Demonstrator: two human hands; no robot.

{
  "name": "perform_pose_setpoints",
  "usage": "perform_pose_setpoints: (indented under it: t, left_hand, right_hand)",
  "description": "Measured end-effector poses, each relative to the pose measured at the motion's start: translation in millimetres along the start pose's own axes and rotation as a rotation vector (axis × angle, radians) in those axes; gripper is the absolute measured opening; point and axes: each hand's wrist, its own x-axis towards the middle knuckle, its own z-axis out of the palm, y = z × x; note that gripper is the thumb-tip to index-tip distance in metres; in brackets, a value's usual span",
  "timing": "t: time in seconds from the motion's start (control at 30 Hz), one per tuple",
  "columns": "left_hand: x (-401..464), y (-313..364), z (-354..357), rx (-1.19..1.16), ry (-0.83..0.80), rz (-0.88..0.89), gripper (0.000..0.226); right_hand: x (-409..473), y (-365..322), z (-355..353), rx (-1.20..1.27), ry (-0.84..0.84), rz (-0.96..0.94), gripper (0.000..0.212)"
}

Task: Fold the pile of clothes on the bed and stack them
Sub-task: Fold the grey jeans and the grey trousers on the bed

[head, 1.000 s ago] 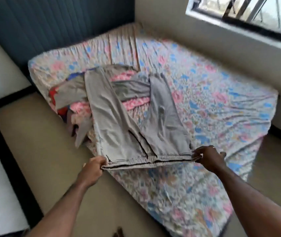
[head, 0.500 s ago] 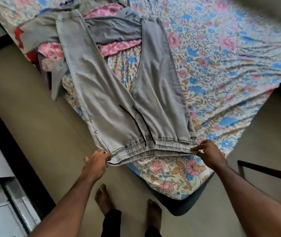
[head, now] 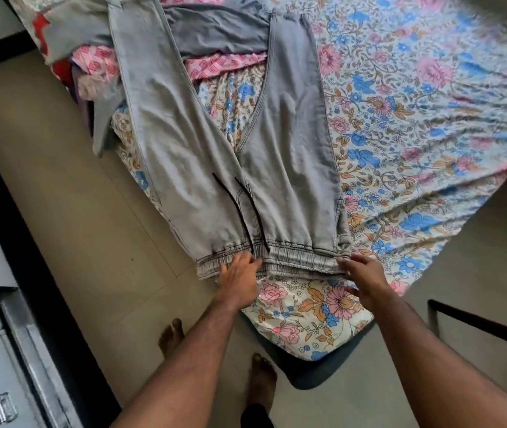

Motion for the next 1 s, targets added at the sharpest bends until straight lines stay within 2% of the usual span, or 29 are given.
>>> perform_pose_setpoints:
  t: [0.07, 0.13, 0.23, 0.3, 0.37, 0.43, 0.5, 0.53, 0.57, 0.63, 0.7, 0.77, 0.87, 0.93, 1.0]
  left_hand:
    - [1.1, -5.3, 6.7, -0.118, -0.009, -0.027, 0.069]
    - [1.9, -12.0, 11.3, -0.333, -0.015, -0.067, 0.072]
    - [2.0, -19.3, 12.0, -0.567, 0.017, -0.090, 0.072]
    - [1.5, -21.0, 9.6, -0.851, 0.045, -0.071, 0.062]
    - [0.0, -30.2, 6.5, -1.260, 0.110, -0.088, 0.048]
    - [-2.9, -49.2, 8.5, -1.537, 0.292, -0.220, 0.029]
    - [-6.1, -75.4, 12.5, -1.554, 0.512, -0.446, 0.015]
    - [-6.9, -90.4, 17.8, -1.533, 0.573, -0.555, 0.016]
    - [-7.6, -103.4, 21.8, -1.526, 0.553, -0.647, 0.016]
    - [-8.4, -125.8, 31.0, -1.633, 0.346, -0.743, 0.009]
    - [-5.1, -146.5, 42.1, -1.732, 0.171, -0.700, 0.019]
    - [0.3, -159.4, 49.7, -1.808, 0.078, -0.644, 0.024]
    - [10.2, -162.3, 48.9, -1.854, 0.074, -0.644, 0.029]
    - [13.2, -161.3, 41.0, -1.793, 0.129, -0.656, 0.022]
    - [17.5, -164.3, 32.7, -1.598, 0.136, -0.625, 0.014]
  right_hand:
    - [-10.0, -11.0, 8.9, 0.044, -0.029, -0.088, 0.043]
    - [-26.5, -23.5, 22.6, 0.100, -0.081, -0.211, 0.040]
    - [-63.3, -47.8, 56.1, 0.035, -0.176, -0.506, 0.034]
    - [-89.2, -65.2, 90.7, -0.048, -0.272, -0.680, 0.030]
    - [-107.3, -75.2, 134.5, -0.140, -0.341, -0.821, 0.029]
    - [-116.0, -76.2, 178.8, -0.276, -0.367, -0.917, 0.033]
    - [-121.2, -66.9, 226.2, -0.456, -0.431, -0.911, 0.035]
    - [-120.2, -58.7, 247.1, -0.580, -0.482, -0.892, 0.037]
    - [-116.2, -49.0, 265.7, -0.726, -0.521, -0.893, 0.040]
    - [-99.0, -21.8, 298.1, -1.049, -0.562, -0.861, 0.048]
    - [-78.0, 8.5, 317.7, -1.263, -0.559, -0.774, 0.048]
    - [-64.9, 31.1, 325.4, -1.365, -0.521, -0.753, 0.038]
    - [-55.3, 47.3, 333.3, -1.441, -0.476, -0.759, 0.033]
    - [-52.4, 46.8, 337.1, -1.455, -0.480, -0.710, 0.039]
    - [-50.5, 42.6, 337.5, -1.418, -0.482, -0.644, 0.039]
